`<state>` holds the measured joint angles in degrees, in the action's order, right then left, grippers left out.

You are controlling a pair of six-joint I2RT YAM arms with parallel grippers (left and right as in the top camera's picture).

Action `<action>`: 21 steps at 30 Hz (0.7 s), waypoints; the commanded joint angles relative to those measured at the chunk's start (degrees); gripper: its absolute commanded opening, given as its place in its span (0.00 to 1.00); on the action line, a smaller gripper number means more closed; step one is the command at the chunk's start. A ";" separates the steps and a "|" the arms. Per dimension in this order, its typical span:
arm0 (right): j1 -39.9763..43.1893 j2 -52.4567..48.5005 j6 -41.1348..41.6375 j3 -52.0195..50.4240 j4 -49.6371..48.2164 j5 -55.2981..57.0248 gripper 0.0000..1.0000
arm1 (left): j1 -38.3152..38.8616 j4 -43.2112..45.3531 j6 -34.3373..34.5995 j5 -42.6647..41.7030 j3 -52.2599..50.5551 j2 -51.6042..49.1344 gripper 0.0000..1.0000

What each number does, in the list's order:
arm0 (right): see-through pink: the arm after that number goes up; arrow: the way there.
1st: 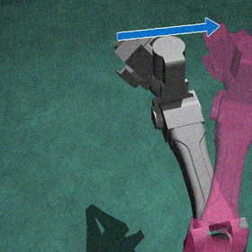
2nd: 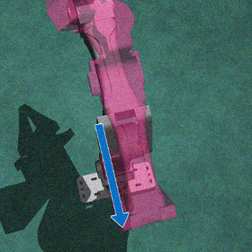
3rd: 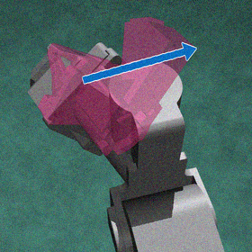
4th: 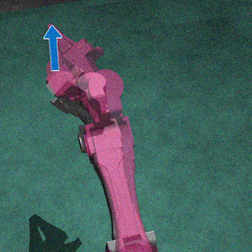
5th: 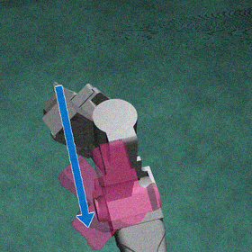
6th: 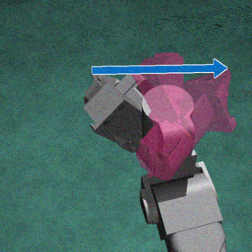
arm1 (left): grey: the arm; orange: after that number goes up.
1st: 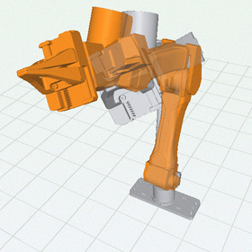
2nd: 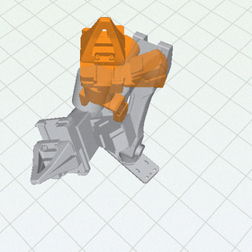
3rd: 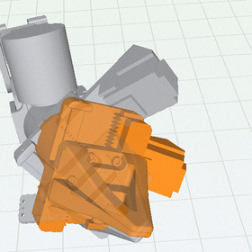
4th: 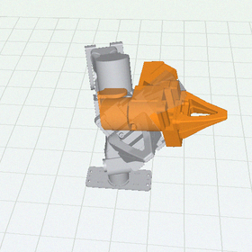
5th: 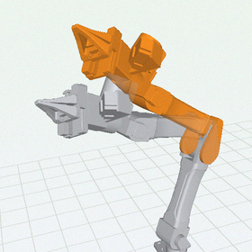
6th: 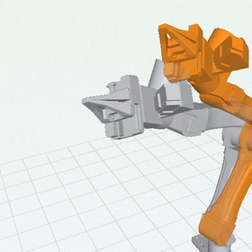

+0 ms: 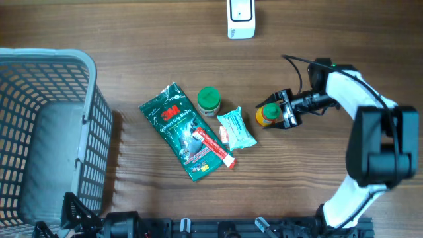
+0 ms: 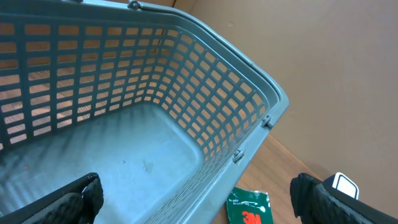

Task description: Scan the item barcode

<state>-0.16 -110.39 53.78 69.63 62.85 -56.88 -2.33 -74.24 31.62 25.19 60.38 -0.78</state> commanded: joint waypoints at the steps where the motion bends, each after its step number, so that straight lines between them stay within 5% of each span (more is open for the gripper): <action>1: 0.07 4.96 -7.80 0.11 7.72 -7.82 0.42 | -0.20 -1.55 0.39 -0.48 -0.92 0.50 1.00; 8: 0.02 5.20 -26.03 0.11 28.61 -12.83 0.46 | -0.20 -1.55 0.39 -0.50 -0.92 0.50 1.00; 10: 0.00 5.22 -26.93 0.09 29.51 -13.11 0.38 | -0.20 -1.55 0.39 -0.48 -0.92 0.52 1.00; 12: -0.02 5.18 -22.23 0.09 29.51 -13.55 0.34 | -0.20 -1.55 0.37 -0.48 -0.92 0.52 1.00; 21: -0.02 4.42 1.07 0.09 20.46 -13.53 0.49 | -0.20 -1.55 0.39 -0.48 -0.92 0.50 1.00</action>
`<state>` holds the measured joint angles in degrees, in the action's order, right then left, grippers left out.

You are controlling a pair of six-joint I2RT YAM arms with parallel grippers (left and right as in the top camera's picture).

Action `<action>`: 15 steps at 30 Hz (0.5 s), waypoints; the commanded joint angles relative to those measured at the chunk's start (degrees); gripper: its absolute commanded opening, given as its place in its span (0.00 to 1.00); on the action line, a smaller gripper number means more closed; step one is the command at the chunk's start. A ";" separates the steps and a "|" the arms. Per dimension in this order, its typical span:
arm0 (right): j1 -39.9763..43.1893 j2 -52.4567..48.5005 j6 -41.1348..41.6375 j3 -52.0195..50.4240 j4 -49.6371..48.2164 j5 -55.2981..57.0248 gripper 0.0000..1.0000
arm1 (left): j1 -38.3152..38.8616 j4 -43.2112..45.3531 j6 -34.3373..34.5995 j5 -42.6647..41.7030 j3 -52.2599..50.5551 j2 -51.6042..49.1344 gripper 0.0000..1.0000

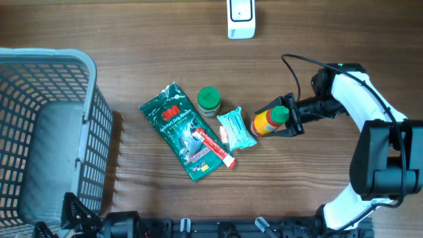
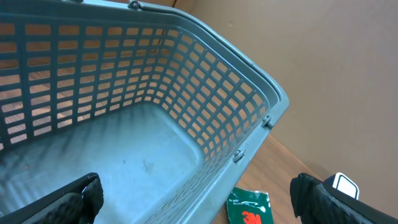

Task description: Scan the item barcode

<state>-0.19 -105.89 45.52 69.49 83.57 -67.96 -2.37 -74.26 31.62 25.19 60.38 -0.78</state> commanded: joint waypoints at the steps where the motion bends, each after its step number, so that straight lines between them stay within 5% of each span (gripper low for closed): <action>1: -0.02 -0.09 10.14 0.22 -0.26 -2.43 0.49 | -0.15 -1.53 0.39 -0.48 -0.92 0.50 1.00; 15: -0.02 -0.09 7.04 0.22 4.13 -7.56 0.45 | -0.15 -1.53 0.37 -0.48 -0.92 0.52 1.00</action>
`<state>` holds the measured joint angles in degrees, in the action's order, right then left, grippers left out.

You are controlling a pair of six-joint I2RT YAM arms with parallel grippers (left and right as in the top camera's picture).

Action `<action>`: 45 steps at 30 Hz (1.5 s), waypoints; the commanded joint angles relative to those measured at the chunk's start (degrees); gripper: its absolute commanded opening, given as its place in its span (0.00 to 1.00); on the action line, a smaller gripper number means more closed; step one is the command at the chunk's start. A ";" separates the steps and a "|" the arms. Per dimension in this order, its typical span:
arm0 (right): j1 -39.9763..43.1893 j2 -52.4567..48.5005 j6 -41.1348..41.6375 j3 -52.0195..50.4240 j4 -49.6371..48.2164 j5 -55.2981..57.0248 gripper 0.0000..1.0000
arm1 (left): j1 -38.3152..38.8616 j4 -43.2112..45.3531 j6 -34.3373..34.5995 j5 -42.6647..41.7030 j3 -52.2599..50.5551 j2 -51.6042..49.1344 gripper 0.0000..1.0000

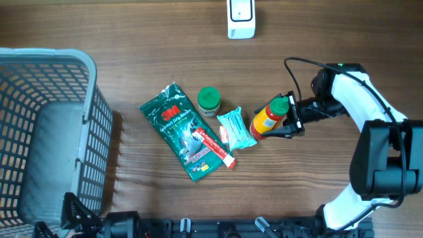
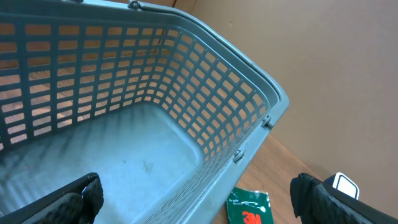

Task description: Scan the item barcode

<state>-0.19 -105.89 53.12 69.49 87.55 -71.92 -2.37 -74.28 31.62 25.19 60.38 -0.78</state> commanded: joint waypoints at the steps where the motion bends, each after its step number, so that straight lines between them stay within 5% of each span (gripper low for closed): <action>1: -0.02 -0.09 -0.79 0.22 0.15 -3.50 0.45 | -0.15 -1.51 0.39 -0.48 -0.92 0.50 1.00; 12: 0.00 -0.09 -2.12 0.22 -8.55 5.38 0.53 | -0.15 -1.51 0.39 -0.48 -0.92 0.50 1.00; 29: 0.00 -0.07 4.09 0.24 -45.75 9.46 0.52 | -0.15 -1.51 0.39 -0.48 -0.92 0.52 1.00; 45: 0.00 0.94 16.83 0.24 -64.54 20.79 0.32 | -0.15 -1.51 0.39 -0.48 -0.92 0.52 1.00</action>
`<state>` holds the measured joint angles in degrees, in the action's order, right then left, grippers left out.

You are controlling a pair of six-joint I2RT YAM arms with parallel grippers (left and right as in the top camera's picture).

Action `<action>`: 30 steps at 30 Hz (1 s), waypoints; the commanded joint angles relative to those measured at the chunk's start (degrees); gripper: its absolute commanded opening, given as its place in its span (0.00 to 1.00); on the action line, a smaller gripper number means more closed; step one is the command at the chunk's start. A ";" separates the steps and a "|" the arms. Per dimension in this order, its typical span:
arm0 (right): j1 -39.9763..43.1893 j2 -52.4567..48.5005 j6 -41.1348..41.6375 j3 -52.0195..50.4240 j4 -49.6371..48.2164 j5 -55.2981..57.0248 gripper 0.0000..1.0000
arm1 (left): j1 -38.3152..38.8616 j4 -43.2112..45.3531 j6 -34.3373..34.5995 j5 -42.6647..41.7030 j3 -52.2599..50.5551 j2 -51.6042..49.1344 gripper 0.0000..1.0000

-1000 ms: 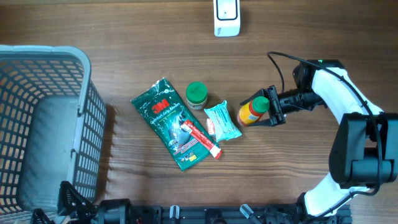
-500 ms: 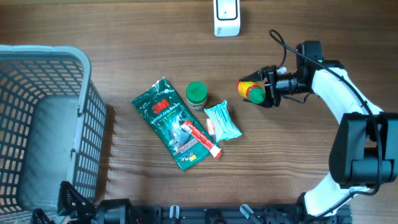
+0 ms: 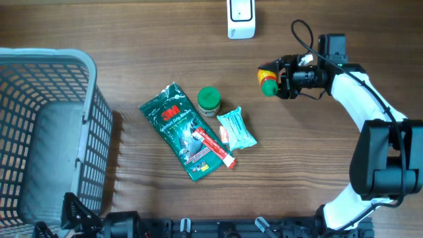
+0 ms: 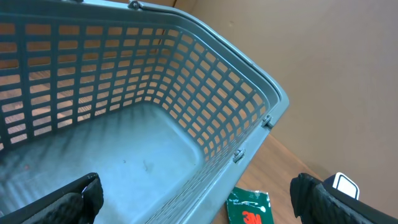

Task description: Scan the item barcode

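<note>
A small yellow bottle with a green cap (image 3: pixel 267 80) is held off the table, and my right gripper (image 3: pixel 280 78) is shut on it. It hangs to the right of and a little nearer than the white scanner (image 3: pixel 240 18), which stands at the table's back edge. The barcode does not show. My left gripper (image 4: pixel 196 202) is open over the basket with nothing between its black fingers (image 4: pixel 69 199). The scanner (image 4: pixel 344 183) peeks in at the right of the left wrist view.
A grey mesh basket (image 3: pixel 92 112) fills the left side. On the middle of the table lie a green 3M pack (image 3: pixel 180 129), a green-lidded jar (image 3: pixel 209 99), a pale teal packet (image 3: pixel 236 129) and a red tube (image 3: pixel 217 147). The 3M pack (image 4: pixel 249 208) lies beside the basket rim (image 4: pixel 273 99).
My right gripper has moved with the bottle from beside the teal packet to the back of the table, right of the scanner. The left arm has not moved.
My right gripper stood around the bottle, upright on the table right of the teal packet. Then the bottle was tilted in its grip, then tilted further beside the packet. Now it is held near the scanner. The left gripper stayed open over the basket throughout.
</note>
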<state>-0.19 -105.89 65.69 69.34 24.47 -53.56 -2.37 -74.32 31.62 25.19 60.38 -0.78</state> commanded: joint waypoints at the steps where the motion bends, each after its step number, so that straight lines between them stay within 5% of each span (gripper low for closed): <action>1: 0.00 1.57 5.16 0.42 -2.01 3.54 0.32 | -0.15 -1.46 0.39 -0.48 -0.92 0.50 1.00; 17: -0.02 9.38 10.82 0.39 1.31 3.74 0.30 | -0.15 -1.46 0.39 -0.48 -0.92 0.52 1.00; 23: -0.15 9.38 13.94 0.39 -3.98 14.12 0.29 | -0.15 -1.46 0.39 -0.48 -0.92 0.50 1.00; 30: -9.27 9.35 17.25 0.39 -18.58 42.69 0.29 | -0.15 -1.46 0.37 -0.48 -0.92 0.52 1.00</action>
<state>-4.16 -97.49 81.54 69.04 10.55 -26.59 -2.37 -74.32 31.62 25.21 60.38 -0.78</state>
